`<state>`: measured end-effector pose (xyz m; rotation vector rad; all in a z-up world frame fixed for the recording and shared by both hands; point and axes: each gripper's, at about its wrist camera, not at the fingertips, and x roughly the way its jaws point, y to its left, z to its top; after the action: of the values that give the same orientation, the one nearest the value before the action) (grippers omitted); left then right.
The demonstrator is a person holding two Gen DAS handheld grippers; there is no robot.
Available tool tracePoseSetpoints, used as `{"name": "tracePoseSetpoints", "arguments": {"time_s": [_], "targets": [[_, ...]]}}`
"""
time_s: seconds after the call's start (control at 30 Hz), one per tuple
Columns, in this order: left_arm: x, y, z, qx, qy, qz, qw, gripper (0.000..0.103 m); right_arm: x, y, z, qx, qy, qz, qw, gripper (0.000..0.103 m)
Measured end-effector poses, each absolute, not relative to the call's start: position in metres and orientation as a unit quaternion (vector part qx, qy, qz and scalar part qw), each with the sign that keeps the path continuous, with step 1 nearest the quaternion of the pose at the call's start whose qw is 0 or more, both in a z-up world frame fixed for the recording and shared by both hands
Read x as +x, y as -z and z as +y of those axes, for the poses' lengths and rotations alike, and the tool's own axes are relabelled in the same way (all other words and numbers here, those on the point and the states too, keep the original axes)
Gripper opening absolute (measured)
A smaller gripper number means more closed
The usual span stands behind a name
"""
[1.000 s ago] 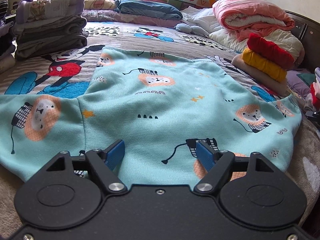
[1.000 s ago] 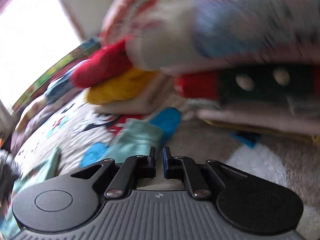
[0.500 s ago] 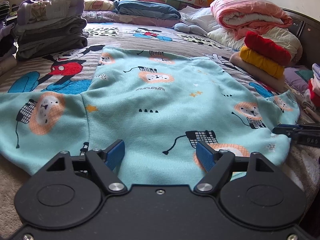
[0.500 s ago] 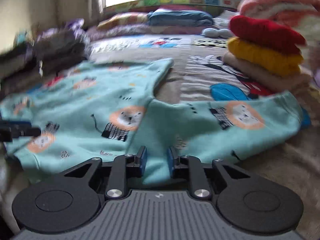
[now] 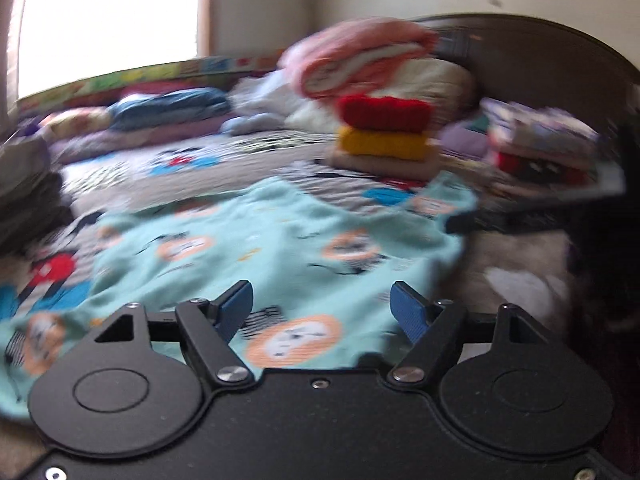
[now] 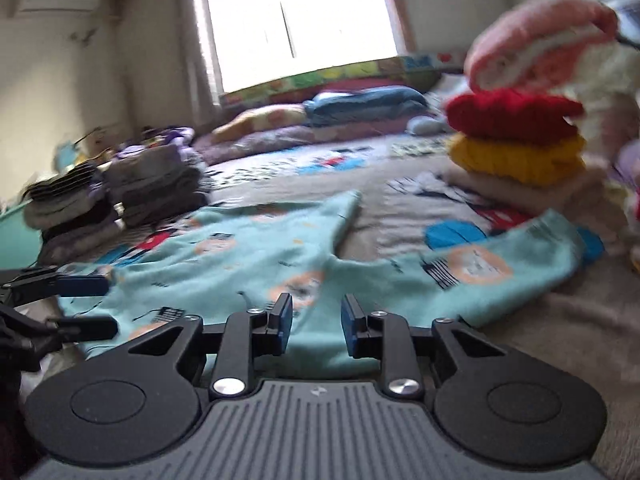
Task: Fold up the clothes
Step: 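Grasp the hem edge with the left gripper and lift it toward the collar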
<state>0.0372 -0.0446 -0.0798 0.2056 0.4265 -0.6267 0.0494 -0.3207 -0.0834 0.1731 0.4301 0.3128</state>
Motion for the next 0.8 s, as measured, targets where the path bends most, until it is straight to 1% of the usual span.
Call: {"name": "tracePoseSetpoints", "arguments": {"time_s": [0.07, 0.13, 0.2, 0.23, 0.3, 0.33, 0.37, 0.47, 0.53, 0.6, 0.67, 0.73, 0.8], "targets": [[0.038, 0.088, -0.054, 0.120, 0.319, 0.226, 0.913, 0.061, 0.048, 0.083, -0.314, 0.070, -0.176, 0.212, 0.959, 0.035], [0.044, 0.097, -0.060, 0.129, 0.328, 0.240, 0.904, 0.054, 0.049, 0.088, -0.307, 0.055, -0.190, 0.222, 0.955, 0.037], [0.050, 0.105, -0.065, 0.136, 0.340, 0.252, 0.896, 0.052, 0.050, 0.095, -0.301, 0.043, -0.201, 0.234, 0.950, 0.037], [0.052, 0.108, -0.067, 0.140, 0.344, 0.258, 0.892, 0.047, 0.051, 0.096, -0.300, 0.042, -0.203, 0.237, 0.949, 0.038], [0.054, 0.107, -0.069, 0.148, 0.349, 0.263, 0.887, 0.033, 0.050, 0.096, -0.300, 0.046, -0.211, 0.232, 0.948, 0.040], [0.053, 0.103, -0.069, 0.150, 0.348, 0.260, 0.888, 0.014, 0.049, 0.096, -0.299, 0.048, -0.215, 0.230, 0.948, 0.041], [0.053, 0.100, -0.069, 0.153, 0.348, 0.257, 0.889, 0.006, 0.047, 0.095, -0.300, 0.047, -0.219, 0.229, 0.947, 0.043], [0.052, 0.089, -0.067, 0.160, 0.346, 0.248, 0.891, 0.004, 0.044, 0.094, -0.299, 0.040, -0.235, 0.233, 0.943, 0.045], [0.054, 0.079, -0.064, 0.147, 0.338, 0.233, 0.900, 0.004, 0.043, 0.095, -0.295, 0.027, -0.244, 0.239, 0.939, 0.049], [0.054, 0.076, -0.064, 0.153, 0.324, 0.212, 0.909, 0.003, 0.044, 0.100, -0.288, 0.008, -0.249, 0.247, 0.936, 0.051], [0.044, 0.078, -0.072, 0.219, 0.306, 0.155, 0.913, 0.003, 0.046, 0.103, -0.283, -0.001, -0.235, 0.251, 0.939, 0.052], [0.023, 0.094, -0.083, 0.335, 0.291, 0.077, 0.893, 0.003, 0.048, 0.105, -0.280, -0.003, -0.224, 0.255, 0.941, 0.052], [0.006, 0.121, -0.093, 0.448, 0.292, 0.040, 0.844, 0.003, 0.050, 0.106, -0.281, 0.001, -0.217, 0.261, 0.941, 0.052]]}}
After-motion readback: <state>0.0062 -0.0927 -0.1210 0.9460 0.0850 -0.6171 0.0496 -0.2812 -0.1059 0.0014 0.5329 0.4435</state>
